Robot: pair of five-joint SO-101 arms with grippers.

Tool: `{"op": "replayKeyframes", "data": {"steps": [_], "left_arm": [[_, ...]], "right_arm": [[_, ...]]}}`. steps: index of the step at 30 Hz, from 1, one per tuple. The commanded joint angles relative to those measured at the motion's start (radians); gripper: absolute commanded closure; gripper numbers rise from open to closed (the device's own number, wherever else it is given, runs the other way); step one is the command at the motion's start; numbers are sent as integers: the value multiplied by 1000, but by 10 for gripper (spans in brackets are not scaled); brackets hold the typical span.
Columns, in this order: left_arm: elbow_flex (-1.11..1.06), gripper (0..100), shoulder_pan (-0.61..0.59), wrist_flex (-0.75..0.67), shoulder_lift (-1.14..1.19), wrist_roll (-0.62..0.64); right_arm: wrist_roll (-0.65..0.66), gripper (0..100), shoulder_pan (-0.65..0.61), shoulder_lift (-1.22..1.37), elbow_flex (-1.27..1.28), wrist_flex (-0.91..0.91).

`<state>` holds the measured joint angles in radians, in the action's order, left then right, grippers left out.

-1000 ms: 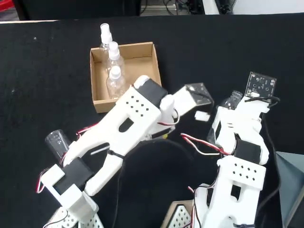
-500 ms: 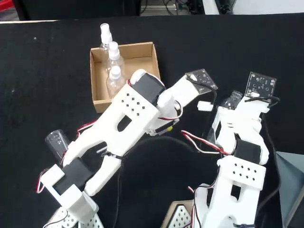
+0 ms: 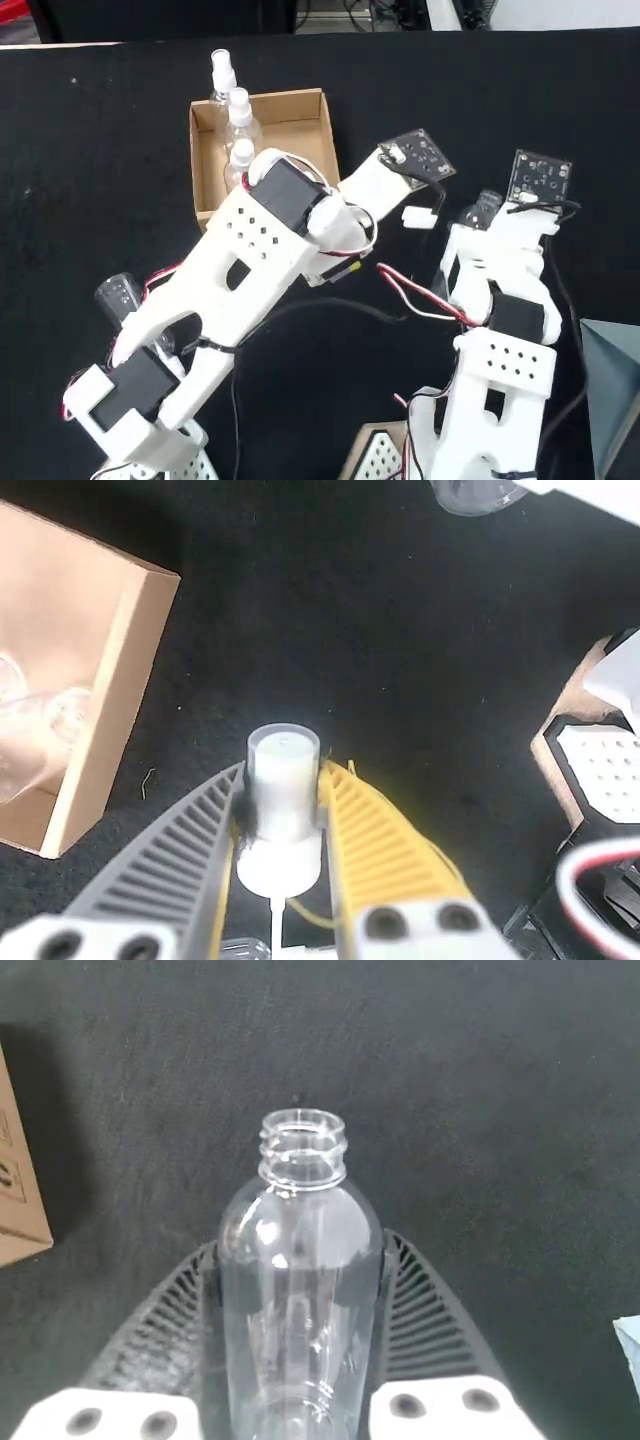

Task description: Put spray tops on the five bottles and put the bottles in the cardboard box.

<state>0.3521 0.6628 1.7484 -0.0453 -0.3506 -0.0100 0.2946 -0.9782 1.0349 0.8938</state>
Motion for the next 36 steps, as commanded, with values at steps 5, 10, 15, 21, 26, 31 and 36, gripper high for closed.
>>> {"op": "replayKeyframes", "data": {"steps": [5,10,15,21,26,31,36], "left_arm": [[5,972,-1,0,-104,28],[-85,972,-5,-58,-207,34],[-219,972,-12,-160,-321,74],[-328,971,-13,-236,-430,77],[-403,971,-13,-282,-477,77],[-426,971,-13,-296,-514,83],[-440,970,-33,-302,-554,163]], "right_arm": [[-3,948,-57,-229,13,77],[44,949,-114,-378,116,28],[41,949,-124,-455,148,28],[41,949,-137,-472,162,21],[41,949,-143,-472,162,21],[41,949,-201,-472,165,21],[41,949,-206,-473,165,26]]}}
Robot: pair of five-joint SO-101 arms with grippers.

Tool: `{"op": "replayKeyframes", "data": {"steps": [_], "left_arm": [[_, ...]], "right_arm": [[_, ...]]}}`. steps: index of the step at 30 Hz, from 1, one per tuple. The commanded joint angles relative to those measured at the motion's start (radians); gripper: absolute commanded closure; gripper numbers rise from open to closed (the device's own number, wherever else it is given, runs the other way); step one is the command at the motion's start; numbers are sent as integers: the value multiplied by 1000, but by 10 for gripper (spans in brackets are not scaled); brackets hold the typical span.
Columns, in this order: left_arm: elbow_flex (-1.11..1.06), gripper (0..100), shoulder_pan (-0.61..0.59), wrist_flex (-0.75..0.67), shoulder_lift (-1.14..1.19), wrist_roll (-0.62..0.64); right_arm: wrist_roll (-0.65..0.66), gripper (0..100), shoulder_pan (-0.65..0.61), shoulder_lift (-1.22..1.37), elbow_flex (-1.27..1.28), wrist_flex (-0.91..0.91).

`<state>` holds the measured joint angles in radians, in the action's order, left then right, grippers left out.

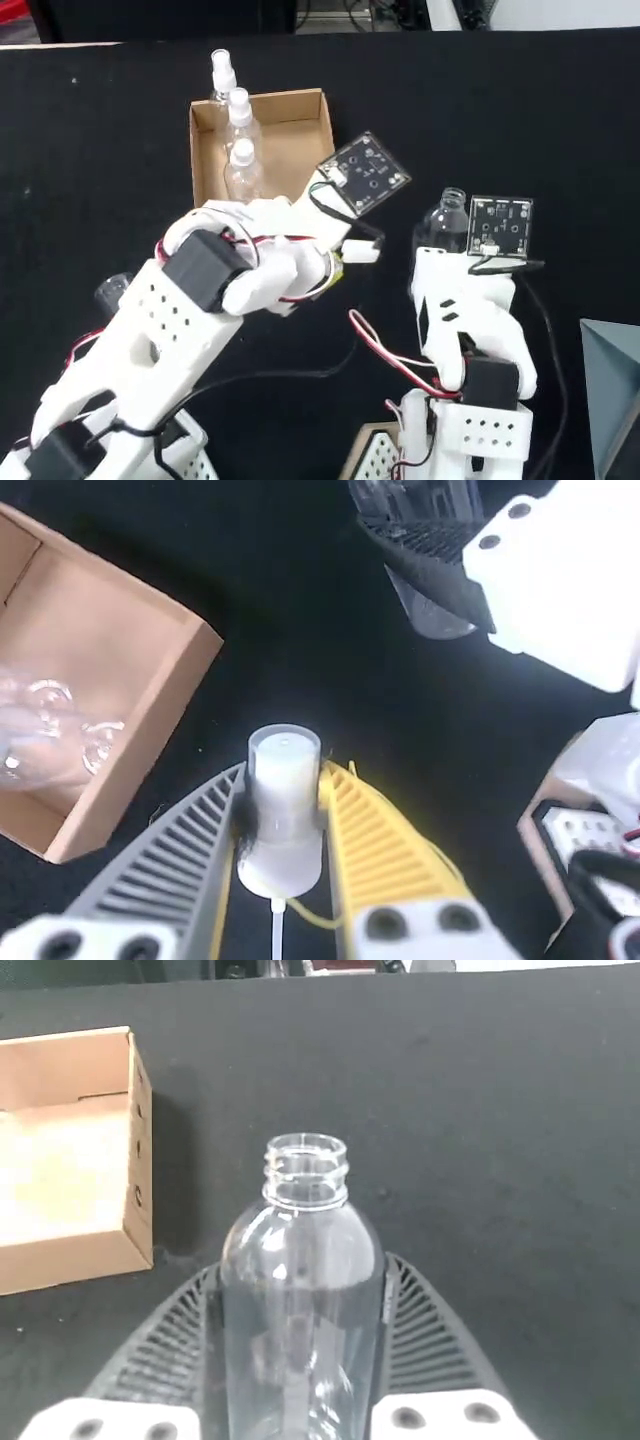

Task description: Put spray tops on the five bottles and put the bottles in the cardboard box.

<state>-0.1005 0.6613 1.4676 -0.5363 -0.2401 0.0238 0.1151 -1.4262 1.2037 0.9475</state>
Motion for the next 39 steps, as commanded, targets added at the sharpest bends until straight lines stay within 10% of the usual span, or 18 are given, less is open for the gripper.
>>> {"op": "replayKeyframes", "data": {"steps": [1,39], "left_arm": [[13,970,-41,-21,-69,58],[-378,971,-209,-476,-535,516]], "right_arm": [[8,949,-26,-25,-4,-28],[15,949,-180,-25,12,-28]]}}
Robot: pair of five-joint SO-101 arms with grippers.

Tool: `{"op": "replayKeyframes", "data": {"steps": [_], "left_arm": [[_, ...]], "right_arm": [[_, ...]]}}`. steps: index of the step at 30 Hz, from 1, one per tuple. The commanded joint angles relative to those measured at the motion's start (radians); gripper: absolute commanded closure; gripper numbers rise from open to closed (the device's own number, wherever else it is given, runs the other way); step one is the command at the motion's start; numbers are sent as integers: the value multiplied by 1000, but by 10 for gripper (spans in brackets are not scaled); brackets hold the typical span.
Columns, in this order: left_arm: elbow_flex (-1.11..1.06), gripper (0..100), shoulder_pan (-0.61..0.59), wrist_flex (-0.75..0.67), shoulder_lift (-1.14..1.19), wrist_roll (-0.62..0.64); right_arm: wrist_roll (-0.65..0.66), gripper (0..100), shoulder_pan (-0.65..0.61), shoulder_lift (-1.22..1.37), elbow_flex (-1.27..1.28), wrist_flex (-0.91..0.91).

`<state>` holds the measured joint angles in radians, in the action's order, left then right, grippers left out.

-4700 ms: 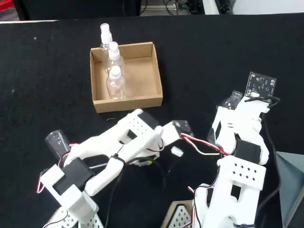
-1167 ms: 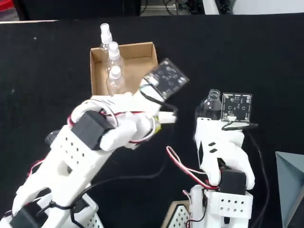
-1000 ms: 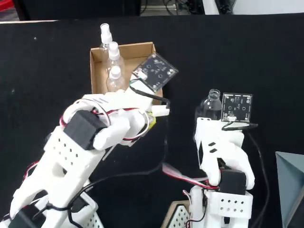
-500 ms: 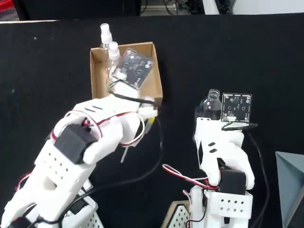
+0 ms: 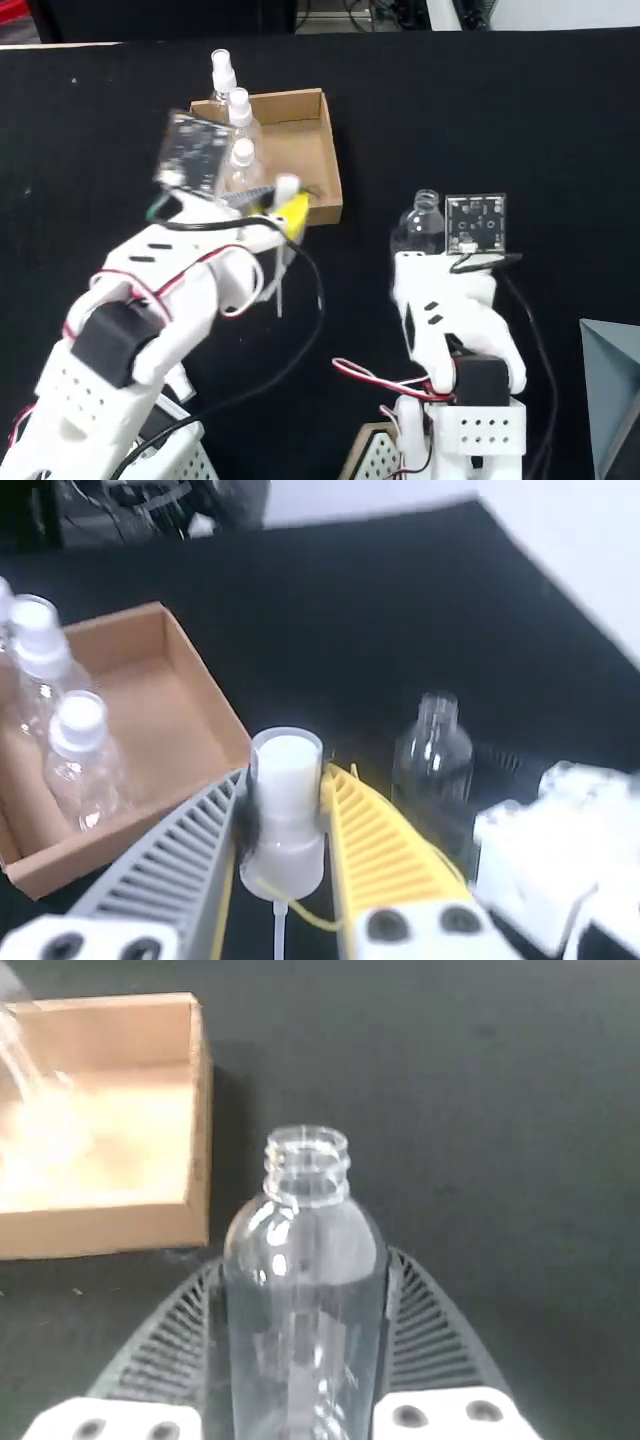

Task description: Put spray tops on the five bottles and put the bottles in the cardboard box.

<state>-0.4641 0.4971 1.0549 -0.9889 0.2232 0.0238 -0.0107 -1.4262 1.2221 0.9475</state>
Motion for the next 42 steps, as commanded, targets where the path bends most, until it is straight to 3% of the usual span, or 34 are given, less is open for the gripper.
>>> {"op": "replayKeyframes", "data": {"steps": [1,16,26,32,39,42], "left_arm": [[-30,971,-51,-80,-100,61],[-242,971,-163,-325,-293,160],[-243,972,-197,-341,-301,166],[-245,972,-236,-342,-301,295],[-245,972,-263,-342,-301,345],[-246,972,-263,-342,-301,365]], "right_arm": [[15,949,-61,-25,-7,-28],[17,949,-140,-25,16,-32],[17,949,-144,-25,96,-133],[17,949,-215,-25,117,-140],[20,949,-219,-25,127,-140],[100,949,-256,-25,143,-141]]}}
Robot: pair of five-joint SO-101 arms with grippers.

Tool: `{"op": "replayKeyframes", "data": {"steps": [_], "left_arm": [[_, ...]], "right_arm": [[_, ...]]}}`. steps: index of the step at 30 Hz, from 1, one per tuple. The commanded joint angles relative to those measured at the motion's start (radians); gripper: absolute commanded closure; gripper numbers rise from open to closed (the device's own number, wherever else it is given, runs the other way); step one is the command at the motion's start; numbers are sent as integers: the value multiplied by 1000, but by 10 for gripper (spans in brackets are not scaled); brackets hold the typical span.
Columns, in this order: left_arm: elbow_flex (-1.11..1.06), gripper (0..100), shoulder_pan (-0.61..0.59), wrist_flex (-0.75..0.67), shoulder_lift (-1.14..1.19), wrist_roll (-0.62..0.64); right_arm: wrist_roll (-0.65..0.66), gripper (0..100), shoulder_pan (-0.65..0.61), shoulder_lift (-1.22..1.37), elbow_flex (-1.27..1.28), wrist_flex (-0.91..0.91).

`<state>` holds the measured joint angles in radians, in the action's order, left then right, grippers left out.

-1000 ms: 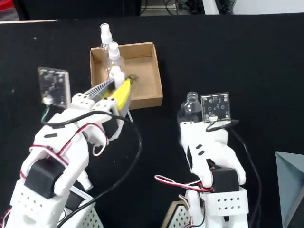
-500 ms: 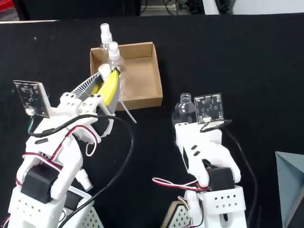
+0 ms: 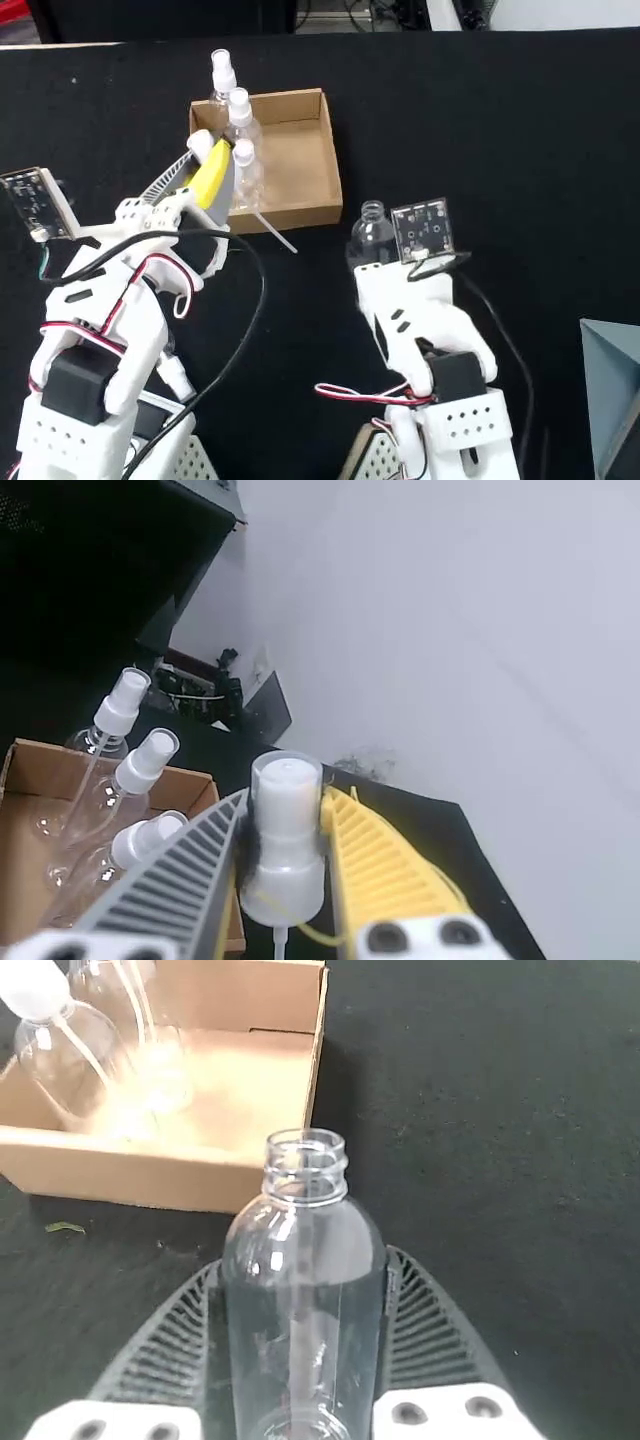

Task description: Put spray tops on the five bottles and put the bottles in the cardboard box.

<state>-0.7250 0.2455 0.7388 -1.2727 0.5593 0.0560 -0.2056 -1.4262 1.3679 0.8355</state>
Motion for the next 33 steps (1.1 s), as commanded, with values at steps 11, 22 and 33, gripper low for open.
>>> {"op": "replayKeyframes", "data": {"steps": [11,22,33], "left_arm": [[-113,972,-84,-226,-17,37],[-127,972,-85,-250,-17,38],[-127,972,-76,-247,-17,38]], "right_arm": [[118,949,-94,-25,7,-29],[173,948,-176,-25,39,-46],[273,949,-176,-25,154,-216]]}}
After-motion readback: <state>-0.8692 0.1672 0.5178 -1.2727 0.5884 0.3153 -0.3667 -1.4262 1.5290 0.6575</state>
